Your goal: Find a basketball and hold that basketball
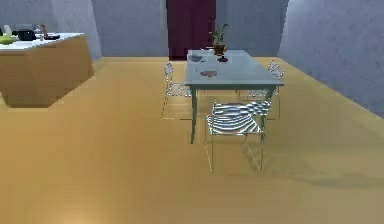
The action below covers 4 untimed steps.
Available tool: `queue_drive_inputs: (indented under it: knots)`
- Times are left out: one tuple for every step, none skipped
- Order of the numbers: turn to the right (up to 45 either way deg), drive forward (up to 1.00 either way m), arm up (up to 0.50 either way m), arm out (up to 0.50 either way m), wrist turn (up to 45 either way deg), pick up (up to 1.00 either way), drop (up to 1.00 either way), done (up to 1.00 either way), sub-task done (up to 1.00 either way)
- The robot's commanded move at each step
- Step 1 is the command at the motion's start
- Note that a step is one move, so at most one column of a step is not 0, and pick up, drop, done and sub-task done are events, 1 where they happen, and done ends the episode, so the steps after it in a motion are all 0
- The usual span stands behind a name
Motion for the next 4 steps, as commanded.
queue_drive_inputs:
  knots:
    - [45.0, 0.00, 0.00, 0.00, 0.0, 0.00, 0.00, 0.00, 0.00]
    - [39.0, 0.00, 0.00, 0.00, 0.0, 0.00, 0.00, 0.00, 0.00]
    - [3.0, 0.00, 0.00, 0.00, 0.0, 0.00, 0.00, 0.00, 0.00]
    - [0.0, 1.00, 0.00, 0.00, 0.0, 0.00, 0.00, 0.00, 0.00]
